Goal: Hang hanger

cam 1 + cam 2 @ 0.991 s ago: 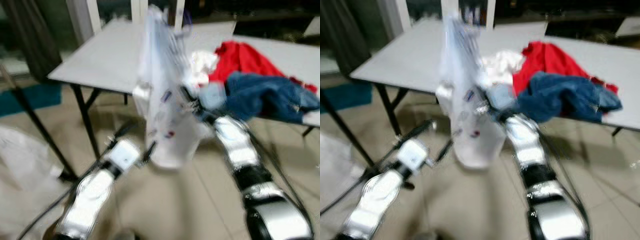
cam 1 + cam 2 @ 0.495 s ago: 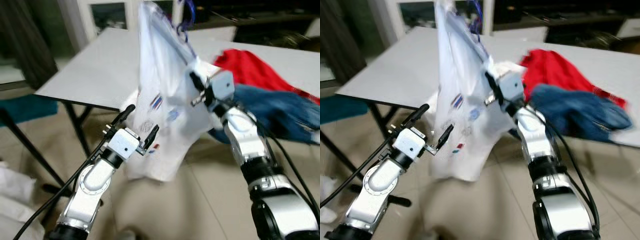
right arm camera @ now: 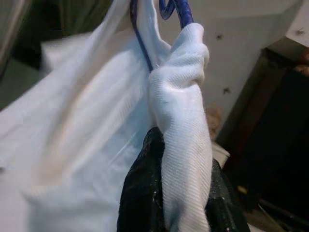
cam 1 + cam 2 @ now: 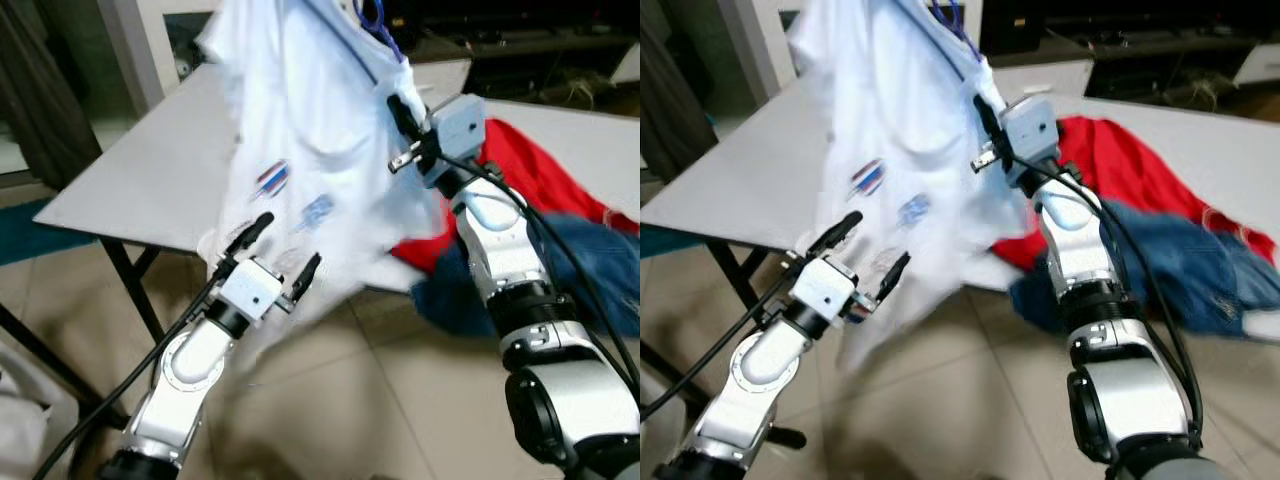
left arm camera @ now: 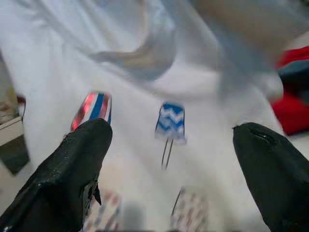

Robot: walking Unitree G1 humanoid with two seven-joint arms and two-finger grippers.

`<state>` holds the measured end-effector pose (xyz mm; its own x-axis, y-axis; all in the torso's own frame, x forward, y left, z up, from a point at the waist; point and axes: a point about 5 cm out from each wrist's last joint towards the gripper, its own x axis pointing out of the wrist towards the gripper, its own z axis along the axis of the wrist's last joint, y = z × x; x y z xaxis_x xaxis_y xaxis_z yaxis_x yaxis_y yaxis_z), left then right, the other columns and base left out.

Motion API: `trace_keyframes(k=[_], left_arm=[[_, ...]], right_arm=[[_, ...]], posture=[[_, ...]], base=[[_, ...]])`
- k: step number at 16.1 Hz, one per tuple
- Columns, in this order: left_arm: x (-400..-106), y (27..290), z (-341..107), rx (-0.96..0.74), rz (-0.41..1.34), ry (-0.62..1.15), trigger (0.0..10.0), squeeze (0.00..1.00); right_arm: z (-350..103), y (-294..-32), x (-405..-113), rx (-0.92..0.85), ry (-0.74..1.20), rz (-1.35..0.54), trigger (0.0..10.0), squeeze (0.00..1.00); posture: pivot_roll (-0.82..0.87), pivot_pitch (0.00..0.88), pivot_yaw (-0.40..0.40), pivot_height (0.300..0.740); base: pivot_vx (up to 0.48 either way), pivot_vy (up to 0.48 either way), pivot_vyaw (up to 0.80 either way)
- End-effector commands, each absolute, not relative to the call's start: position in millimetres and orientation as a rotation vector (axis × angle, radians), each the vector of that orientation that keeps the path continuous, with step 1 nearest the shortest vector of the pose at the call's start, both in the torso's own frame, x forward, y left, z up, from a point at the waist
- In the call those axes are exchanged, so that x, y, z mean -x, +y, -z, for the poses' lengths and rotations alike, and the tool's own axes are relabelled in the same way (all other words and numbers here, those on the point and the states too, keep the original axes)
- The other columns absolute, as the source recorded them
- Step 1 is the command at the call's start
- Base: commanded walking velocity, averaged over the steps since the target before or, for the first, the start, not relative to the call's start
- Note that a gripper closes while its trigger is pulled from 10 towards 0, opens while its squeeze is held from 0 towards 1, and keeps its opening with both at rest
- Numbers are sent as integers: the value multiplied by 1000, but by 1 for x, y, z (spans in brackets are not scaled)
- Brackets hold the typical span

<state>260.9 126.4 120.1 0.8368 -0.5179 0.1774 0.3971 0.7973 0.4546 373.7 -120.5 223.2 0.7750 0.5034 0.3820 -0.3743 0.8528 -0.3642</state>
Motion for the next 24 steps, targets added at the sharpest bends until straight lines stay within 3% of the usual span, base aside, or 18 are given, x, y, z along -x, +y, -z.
trace_keyframes(k=[1,10,17,24], left_arm=[[-263,133,-124,-437,471,-307,10000,0],[-263,134,-126,-436,456,-313,10000,0],[-268,137,-137,-417,407,-376,10000,0],[-281,152,-160,-361,291,-440,10000,0]], right_arm=[[-234,-112,-375,258,-534,-491,10000,0],[-202,-110,-371,311,-420,-527,10000,0],[-178,-106,-362,498,-384,-584,10000,0],[-173,-105,-361,558,-373,-578,10000,0]], posture=[[70,0,-21,740],[65,0,-16,740],[61,0,-11,740],[64,0,-16,740]], base=[[472,0,0],[416,0,0],[0,0,0],[0,0,0]])
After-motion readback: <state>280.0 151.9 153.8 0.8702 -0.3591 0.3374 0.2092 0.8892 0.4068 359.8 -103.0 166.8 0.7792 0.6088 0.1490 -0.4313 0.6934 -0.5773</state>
